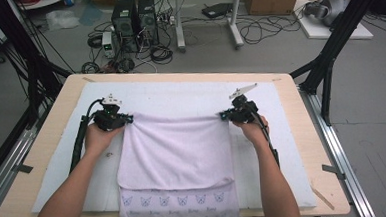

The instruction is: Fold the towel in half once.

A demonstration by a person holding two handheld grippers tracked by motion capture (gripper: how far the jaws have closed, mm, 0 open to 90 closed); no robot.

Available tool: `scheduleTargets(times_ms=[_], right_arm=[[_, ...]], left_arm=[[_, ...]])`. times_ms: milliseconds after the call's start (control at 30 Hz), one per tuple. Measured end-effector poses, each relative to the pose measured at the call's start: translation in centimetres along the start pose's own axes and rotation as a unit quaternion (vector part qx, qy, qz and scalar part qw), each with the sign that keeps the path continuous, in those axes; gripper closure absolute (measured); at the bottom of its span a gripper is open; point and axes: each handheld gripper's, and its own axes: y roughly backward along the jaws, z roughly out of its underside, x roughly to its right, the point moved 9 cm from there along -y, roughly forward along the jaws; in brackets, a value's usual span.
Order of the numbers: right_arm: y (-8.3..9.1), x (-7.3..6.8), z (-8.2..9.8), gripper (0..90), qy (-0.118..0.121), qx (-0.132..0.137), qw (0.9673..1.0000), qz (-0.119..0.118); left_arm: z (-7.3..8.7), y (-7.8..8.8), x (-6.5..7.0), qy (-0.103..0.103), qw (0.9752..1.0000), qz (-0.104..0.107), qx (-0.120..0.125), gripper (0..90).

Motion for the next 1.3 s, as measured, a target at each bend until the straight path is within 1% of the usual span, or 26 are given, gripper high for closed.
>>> scheduleTargets(times_ms=[33,67,100,133,167,200,267,300,333,367,400,433,467,567,600,633,700,767,867,900,933,967,1067,1167,1267,1300], right_arm=[[1.1,0.8,-1.7,85.9,0.008,0.009,0.9997,0.021],[1.1,0.8,-1.7,85.9,0.008,0.009,0.9997,0.021],[2.4,1.6,-3.6,85.9,0.014,0.021,0.9988,0.041],[2.4,1.6,-3.6,85.9,0.014,0.021,0.9988,0.041],[3.6,2.2,-5.6,86.0,0.016,0.033,0.9980,0.052],[3.6,2.2,-5.6,86.0,0.016,0.033,0.9980,0.052],[5.0,3.2,-8.2,84.8,0.020,0.053,0.9963,0.065],[5.1,3.5,-8.7,78.5,0.017,0.058,0.9957,0.070],[5.1,3.5,-8.7,78.5,0.017,0.058,0.9957,0.070],[4.7,4.2,-8.7,63.6,0.002,0.055,0.9957,0.074],[4.7,4.2,-8.7,63.6,0.002,0.055,0.9957,0.074],[3.9,4.4,-7.7,56.0,-0.013,0.043,0.9971,0.062],[3.9,4.4,-7.7,56.0,-0.013,0.043,0.9971,0.062],[2.4,3.5,-4.9,51.9,-0.016,0.026,0.9986,0.044],[2.4,3.5,-4.9,51.9,-0.016,0.026,0.9986,0.044],[1.9,2.8,-3.6,47.2,-0.030,0.005,0.9993,0.022],[1.7,2.2,-3.1,46.9,-0.035,-0.006,0.9993,0.009],[1.8,0.5,-2.1,49.6,0.000,0.010,0.9999,0.012],[1.7,-0.8,-1.4,49.5,0.005,0.011,0.9999,-0.003],[1.8,-2.0,-0.6,50.1,0.009,0.012,0.9998,-0.010],[1.8,-2.0,-0.6,50.1,0.009,0.012,0.9998,-0.010],[1.8,-3.1,0.1,53.0,0.015,0.019,0.9995,-0.021],[2.0,-4.0,0.9,53.8,0.017,0.022,0.9994,-0.019],[2.3,-5.5,2.7,56.1,0.020,0.024,0.9987,-0.039],[2.6,-6.0,3.4,56.6,0.019,0.027,0.9984,-0.046],[2.7,-6.6,4.1,56.4,0.015,0.014,0.9979,-0.061]], left_arm=[[-2.3,0.8,-0.7,-0.003,0.9996,-0.017,0.020,85.7],[-2.3,0.8,-0.7,-0.003,0.9996,-0.017,0.020,85.7],[-5.0,1.9,-1.4,-0.001,0.9988,-0.022,0.043,85.7],[-5.0,1.9,-1.4,-0.001,0.9988,-0.022,0.043,85.7],[-7.6,3.1,-1.9,-0.010,0.9976,-0.035,0.060,85.7],[-7.6,3.1,-1.9,-0.010,0.9976,-0.035,0.060,85.6],[-9.6,3.9,-2.5,-0.013,0.9964,-0.042,0.072,84.0],[-10.0,4.0,-2.8,-0.007,0.9964,-0.048,0.070,78.0],[-10.1,3.9,-3.3,-0.002,0.9959,-0.064,0.065,78.0],[-9.4,3.6,-3.8,0.008,0.9968,-0.060,0.052,65.3],[-9.4,3.6,-3.8,0.008,0.9968,-0.060,0.052,62.6],[-8.1,3.4,-3.9,0.009,0.9974,-0.055,0.046,60.9],[-8.1,3.4,-3.9,0.009,0.9974,-0.055,0.046,60.7],[-5.7,2.8,-3.7,0.014,0.9986,-0.040,0.032,57.8],[-4.9,2.7,-3.4,0.013,0.9990,-0.033,0.028,57.8],[-3.5,2.5,-2.8,0.012,0.9993,-0.021,0.028,56.8],[-2.9,2.5,-2.4,0.009,0.9995,-0.014,0.028,55.8],[-1.4,2.7,-1.0,-0.005,0.9996,0.003,0.028,55.8],[-0.6,3.0,0.0,-0.009,0.9994,0.013,0.031,55.7],[-0.2,3.1,0.5,-0.015,0.9993,0.018,0.029,55.8],[0.2,3.3,1.1,-0.019,0.9991,0.024,0.028,55.8],[0.6,3.5,1.7,-0.027,0.9987,0.028,0.033,56.9],[1.8,4.1,3.2,-0.035,0.9978,0.044,0.036,56.8],[3.3,5.0,4.2,-0.039,0.9969,0.056,0.040,57.6],[3.8,5.5,4.6,-0.038,0.9961,0.065,0.046,59.0],[4.2,5.7,4.7,-0.039,0.9960,0.066,0.046,59.2]])
